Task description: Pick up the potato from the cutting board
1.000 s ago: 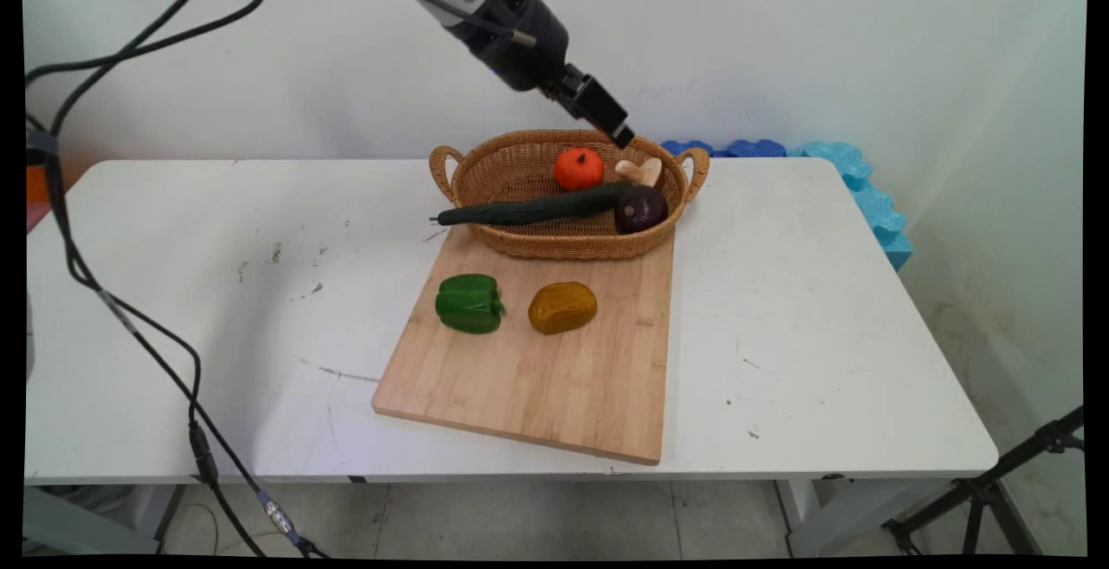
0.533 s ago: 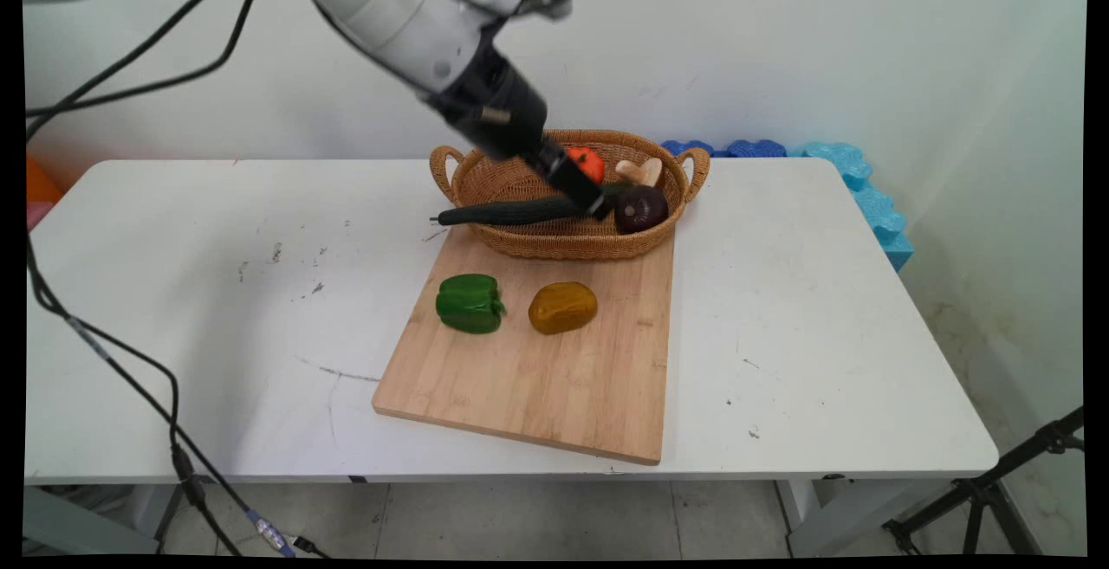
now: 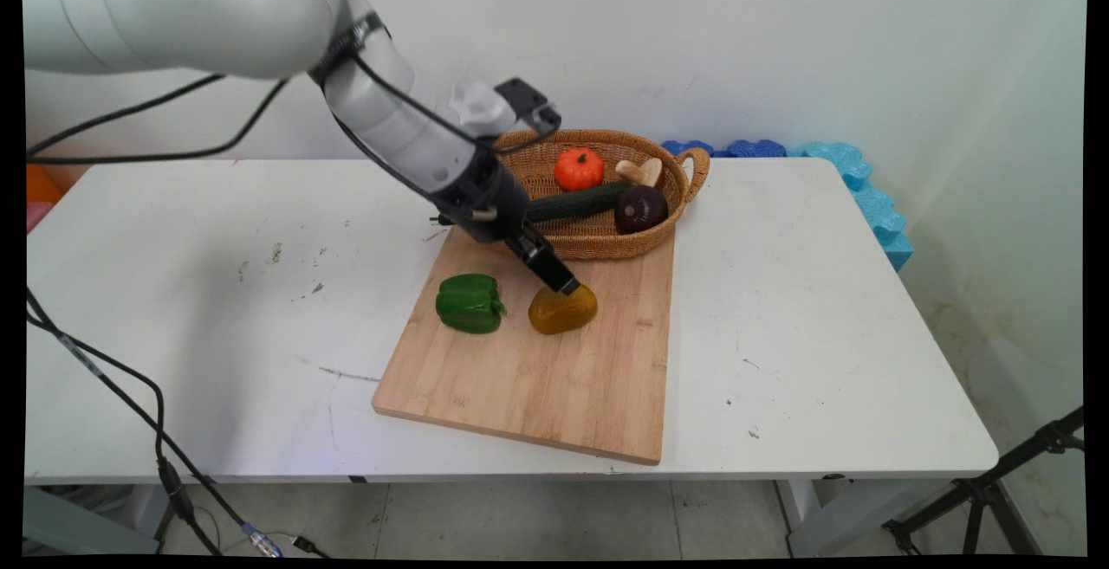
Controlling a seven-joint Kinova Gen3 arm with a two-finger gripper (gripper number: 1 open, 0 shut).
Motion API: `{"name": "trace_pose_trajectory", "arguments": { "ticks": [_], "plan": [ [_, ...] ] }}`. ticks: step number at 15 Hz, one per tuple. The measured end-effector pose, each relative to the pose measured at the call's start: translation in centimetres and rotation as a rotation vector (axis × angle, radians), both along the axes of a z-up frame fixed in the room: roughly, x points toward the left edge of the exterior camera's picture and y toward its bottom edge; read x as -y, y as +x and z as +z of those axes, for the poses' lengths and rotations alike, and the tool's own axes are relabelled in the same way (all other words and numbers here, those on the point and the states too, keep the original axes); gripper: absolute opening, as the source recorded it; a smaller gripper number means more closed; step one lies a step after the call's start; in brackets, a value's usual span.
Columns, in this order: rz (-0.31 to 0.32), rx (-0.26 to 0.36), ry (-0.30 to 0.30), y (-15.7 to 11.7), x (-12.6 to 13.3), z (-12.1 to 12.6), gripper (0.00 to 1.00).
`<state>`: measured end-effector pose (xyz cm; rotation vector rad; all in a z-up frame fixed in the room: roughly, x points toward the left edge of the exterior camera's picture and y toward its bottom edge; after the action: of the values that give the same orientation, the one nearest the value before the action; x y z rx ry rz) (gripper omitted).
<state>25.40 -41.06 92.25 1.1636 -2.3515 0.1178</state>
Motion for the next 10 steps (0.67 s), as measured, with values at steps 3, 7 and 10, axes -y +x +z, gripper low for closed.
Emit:
{"name": "trace_pose_trajectory", "arguments": {
  "ticks": [3, 7, 10],
  "plan": [
    [0.012, 0.032, -0.008, -0.3, 0.4, -2.6, 1.0],
    [0.021, 0.053, -0.016, -0.6, 1.0, -4.7, 1.0],
    [0.024, 0.067, -0.022, -0.9, 1.4, -6.2, 1.0]
  ]
}}
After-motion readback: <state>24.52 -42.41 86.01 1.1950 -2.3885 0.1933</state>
